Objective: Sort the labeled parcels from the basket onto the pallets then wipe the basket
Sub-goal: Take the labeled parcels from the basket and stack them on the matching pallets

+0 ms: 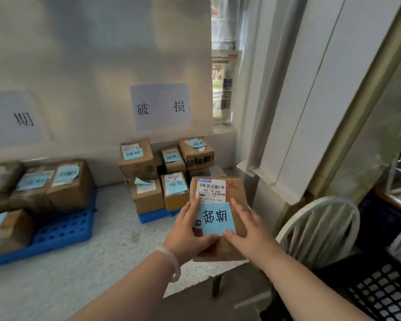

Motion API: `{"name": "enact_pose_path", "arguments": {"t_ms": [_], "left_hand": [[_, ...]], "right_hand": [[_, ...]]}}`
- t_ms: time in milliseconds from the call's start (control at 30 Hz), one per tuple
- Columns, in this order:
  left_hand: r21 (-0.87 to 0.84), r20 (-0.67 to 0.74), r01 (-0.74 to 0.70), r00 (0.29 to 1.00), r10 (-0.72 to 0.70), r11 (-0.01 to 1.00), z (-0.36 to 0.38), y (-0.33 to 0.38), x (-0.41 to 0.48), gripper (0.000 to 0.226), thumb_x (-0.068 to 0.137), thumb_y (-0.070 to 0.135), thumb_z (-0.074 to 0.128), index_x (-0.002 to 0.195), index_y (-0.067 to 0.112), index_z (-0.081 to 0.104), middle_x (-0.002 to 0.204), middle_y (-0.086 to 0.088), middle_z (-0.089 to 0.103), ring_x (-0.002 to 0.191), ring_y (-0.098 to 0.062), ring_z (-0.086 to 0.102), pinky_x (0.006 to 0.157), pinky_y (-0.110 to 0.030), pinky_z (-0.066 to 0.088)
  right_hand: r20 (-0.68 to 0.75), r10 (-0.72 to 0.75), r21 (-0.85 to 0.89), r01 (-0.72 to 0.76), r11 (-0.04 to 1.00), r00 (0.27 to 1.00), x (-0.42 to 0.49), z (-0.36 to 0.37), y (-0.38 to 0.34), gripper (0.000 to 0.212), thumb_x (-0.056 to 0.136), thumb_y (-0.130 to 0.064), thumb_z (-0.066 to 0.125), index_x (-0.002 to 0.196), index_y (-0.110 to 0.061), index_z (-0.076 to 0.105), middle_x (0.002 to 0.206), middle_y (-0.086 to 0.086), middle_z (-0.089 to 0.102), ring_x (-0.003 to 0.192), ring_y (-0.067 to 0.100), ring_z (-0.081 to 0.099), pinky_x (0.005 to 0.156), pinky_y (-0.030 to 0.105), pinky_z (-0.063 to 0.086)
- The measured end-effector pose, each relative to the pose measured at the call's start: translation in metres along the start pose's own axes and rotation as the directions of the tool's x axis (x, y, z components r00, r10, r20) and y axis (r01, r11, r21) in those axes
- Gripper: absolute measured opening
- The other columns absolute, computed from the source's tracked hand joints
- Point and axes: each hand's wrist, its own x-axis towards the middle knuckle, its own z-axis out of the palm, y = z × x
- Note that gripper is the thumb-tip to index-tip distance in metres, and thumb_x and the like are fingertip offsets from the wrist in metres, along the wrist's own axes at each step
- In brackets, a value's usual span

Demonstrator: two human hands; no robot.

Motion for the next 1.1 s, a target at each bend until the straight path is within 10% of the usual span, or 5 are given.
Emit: {"name": "enact_pose_path", "arguments": {"t_ms": [1100], "left_hand": [[-0.075,-0.237,0.357,0.901,-0.364,0.931,-0.276,-0.243,-0.007,0.104,0.077,0.039,0.079,0.138,0.058,-0.003,0.156,0.003,0.015,0.141,-0.014,0.024,0.115,-0.030,0.029]], "right_hand": [[0.398,-0.085,-0.037,0.108,0.993,0.913,0.159,0.285,-0.230,0.083,0.087,-0.054,0.061,0.144,-0.065,0.002,0.157,-0.006,0.018,0.141,0.018,0.028,0.112,0.041,0.036]]}}
